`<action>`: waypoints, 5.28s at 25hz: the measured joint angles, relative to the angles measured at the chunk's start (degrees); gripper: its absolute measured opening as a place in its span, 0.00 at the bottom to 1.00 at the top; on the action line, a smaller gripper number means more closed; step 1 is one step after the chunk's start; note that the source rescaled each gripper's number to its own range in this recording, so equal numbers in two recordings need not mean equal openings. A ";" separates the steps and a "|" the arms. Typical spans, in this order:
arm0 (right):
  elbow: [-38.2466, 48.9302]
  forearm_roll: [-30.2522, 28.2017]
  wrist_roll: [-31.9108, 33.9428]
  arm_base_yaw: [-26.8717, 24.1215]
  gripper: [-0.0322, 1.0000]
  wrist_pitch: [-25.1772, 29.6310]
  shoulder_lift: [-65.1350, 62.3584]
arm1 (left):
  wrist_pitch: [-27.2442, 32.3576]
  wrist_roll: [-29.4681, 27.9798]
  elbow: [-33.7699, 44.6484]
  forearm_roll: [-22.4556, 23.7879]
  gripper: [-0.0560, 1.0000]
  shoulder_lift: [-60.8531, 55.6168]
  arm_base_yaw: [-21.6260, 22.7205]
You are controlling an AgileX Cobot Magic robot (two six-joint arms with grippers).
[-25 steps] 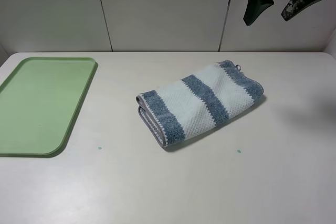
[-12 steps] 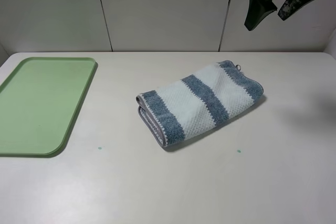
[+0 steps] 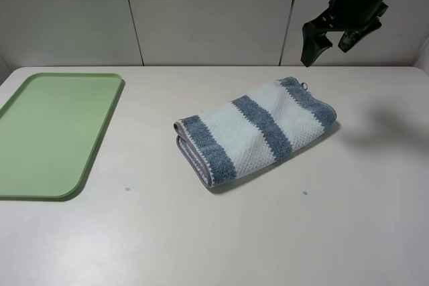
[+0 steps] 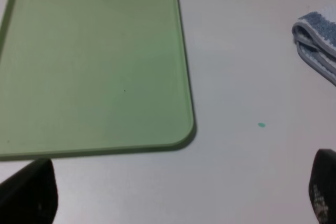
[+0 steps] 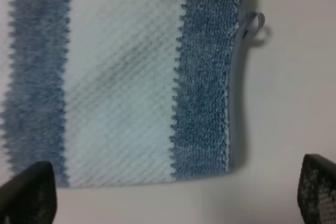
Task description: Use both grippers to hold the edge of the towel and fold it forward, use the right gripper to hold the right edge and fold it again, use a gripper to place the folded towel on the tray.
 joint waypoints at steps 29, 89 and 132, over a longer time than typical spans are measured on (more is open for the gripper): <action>0.04 -0.11 -7.25 -4.27 1.00 -11.08 19.40 | -0.18 0.00 0.00 0.00 0.96 0.00 0.06; -10.43 -15.11 1.77 -4.04 0.11 6.10 9.19 | -0.20 0.00 0.00 0.00 0.96 0.00 0.06; -2.55 -9.26 8.55 11.26 0.18 6.33 5.61 | -0.25 0.00 0.00 0.00 0.96 0.00 0.06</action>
